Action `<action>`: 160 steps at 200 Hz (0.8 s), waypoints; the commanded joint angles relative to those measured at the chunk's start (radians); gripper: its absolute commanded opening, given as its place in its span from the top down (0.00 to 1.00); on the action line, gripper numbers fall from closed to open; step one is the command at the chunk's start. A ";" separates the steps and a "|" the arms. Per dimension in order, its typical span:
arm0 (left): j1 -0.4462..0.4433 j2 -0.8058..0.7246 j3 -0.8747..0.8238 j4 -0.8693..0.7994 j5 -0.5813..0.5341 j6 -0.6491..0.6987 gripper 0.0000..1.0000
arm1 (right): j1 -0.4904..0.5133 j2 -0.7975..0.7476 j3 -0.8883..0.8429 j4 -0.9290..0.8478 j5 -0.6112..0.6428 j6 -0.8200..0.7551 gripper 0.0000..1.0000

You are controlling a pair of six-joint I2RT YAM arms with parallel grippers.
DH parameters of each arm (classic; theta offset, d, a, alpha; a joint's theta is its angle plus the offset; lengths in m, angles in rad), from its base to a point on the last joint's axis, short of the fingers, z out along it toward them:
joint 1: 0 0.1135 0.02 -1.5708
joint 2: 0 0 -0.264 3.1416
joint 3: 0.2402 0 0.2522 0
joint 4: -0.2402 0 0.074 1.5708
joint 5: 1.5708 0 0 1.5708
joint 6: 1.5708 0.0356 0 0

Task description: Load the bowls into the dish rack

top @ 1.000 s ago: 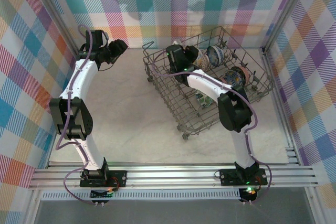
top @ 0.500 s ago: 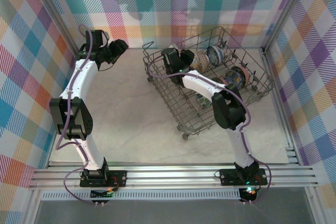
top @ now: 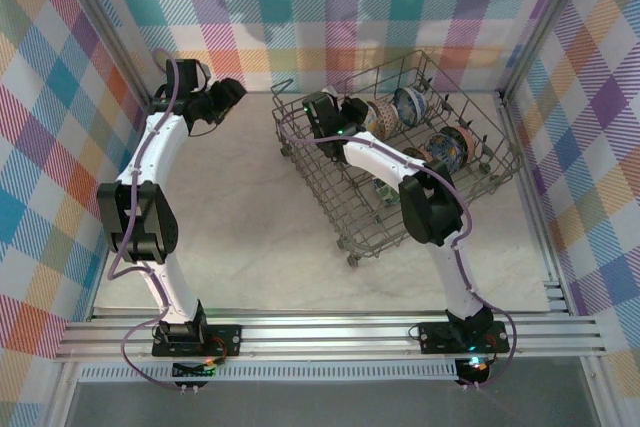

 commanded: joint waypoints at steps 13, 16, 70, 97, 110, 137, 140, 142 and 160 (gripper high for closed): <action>0.015 0.014 0.042 0.002 0.029 0.005 0.43 | 0.013 0.033 0.090 -0.115 0.032 0.106 0.92; 0.015 0.015 0.043 0.001 0.028 0.005 0.43 | 0.015 0.037 0.093 -0.120 0.031 0.110 0.92; 0.015 0.026 0.056 -0.008 0.034 0.005 0.43 | 0.014 0.066 0.115 -0.177 0.027 0.166 0.84; 0.015 0.030 0.061 -0.011 0.035 0.004 0.43 | 0.013 0.075 0.128 -0.184 0.025 0.169 0.80; 0.015 0.031 0.065 -0.014 0.035 0.005 0.43 | 0.011 0.082 0.141 -0.194 0.019 0.174 0.79; 0.015 0.035 0.071 -0.020 0.046 0.005 0.43 | 0.008 0.095 0.183 -0.267 -0.002 0.223 0.77; 0.014 0.035 0.071 -0.022 0.047 0.004 0.43 | 0.008 0.097 0.186 -0.271 -0.004 0.225 0.76; 0.015 0.035 0.071 -0.023 0.047 0.004 0.43 | 0.008 0.096 0.188 -0.274 -0.004 0.227 0.75; 0.015 0.034 0.068 -0.029 0.050 0.004 0.43 | 0.006 0.095 0.198 -0.303 -0.021 0.246 0.71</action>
